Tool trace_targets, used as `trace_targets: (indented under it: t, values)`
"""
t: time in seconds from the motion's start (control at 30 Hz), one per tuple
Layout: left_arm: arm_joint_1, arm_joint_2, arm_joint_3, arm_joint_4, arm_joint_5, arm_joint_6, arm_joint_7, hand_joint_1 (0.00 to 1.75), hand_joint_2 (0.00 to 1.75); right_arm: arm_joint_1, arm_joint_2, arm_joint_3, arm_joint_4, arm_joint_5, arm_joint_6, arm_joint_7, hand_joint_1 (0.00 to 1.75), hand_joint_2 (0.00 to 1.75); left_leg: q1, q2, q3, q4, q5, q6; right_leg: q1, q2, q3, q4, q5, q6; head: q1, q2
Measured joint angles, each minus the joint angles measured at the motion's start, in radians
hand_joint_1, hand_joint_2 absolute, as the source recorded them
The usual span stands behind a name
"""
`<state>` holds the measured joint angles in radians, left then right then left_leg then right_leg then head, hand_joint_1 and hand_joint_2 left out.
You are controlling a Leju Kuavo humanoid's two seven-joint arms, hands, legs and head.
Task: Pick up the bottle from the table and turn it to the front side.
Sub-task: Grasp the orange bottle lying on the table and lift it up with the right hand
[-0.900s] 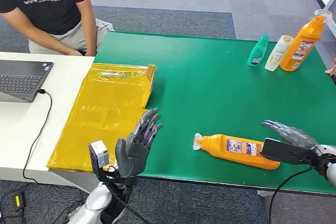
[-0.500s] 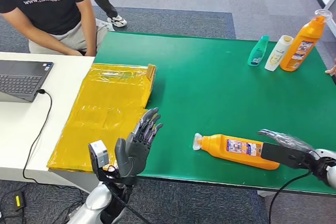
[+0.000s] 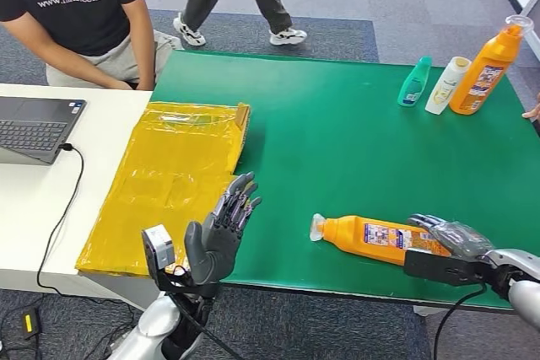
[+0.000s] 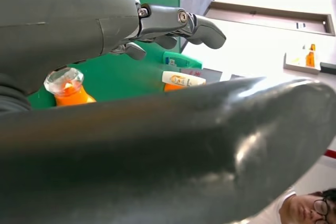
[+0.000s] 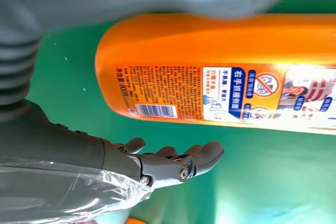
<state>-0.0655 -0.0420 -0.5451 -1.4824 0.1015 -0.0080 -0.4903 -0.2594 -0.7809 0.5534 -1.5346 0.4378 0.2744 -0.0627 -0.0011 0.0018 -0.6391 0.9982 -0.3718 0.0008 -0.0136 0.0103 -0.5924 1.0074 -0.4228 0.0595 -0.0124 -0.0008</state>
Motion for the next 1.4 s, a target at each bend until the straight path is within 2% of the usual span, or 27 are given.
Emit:
trace_targets:
  t: [0.63,1.0,1.4]
  values:
    - [0.003,-0.005,0.000,0.000,-0.002,0.001,0.002,0.00,0.00,0.000,0.012,0.014,-0.007,0.063,-0.021,0.006,0.00,1.75,0.000,0.000,0.000,0.000,0.000,0.000,0.000,0.000,0.000,0.000,0.000,0.000,0.000,0.000]
    - [0.002,-0.011,-0.002,0.000,-0.002,0.001,0.005,0.00,0.00,0.004,0.068,0.020,0.041,0.038,-0.021,0.001,0.00,1.75,0.000,0.000,0.000,0.000,0.000,0.000,0.000,0.000,0.000,0.000,0.000,0.000,0.000,0.000]
    - [0.000,-0.011,-0.005,0.000,0.002,-0.002,0.009,0.00,0.00,-0.014,0.127,0.019,0.115,0.051,-0.035,0.033,0.00,1.75,0.000,0.000,0.000,0.000,0.000,0.000,0.000,0.000,0.000,0.000,0.000,0.000,0.000,0.000]
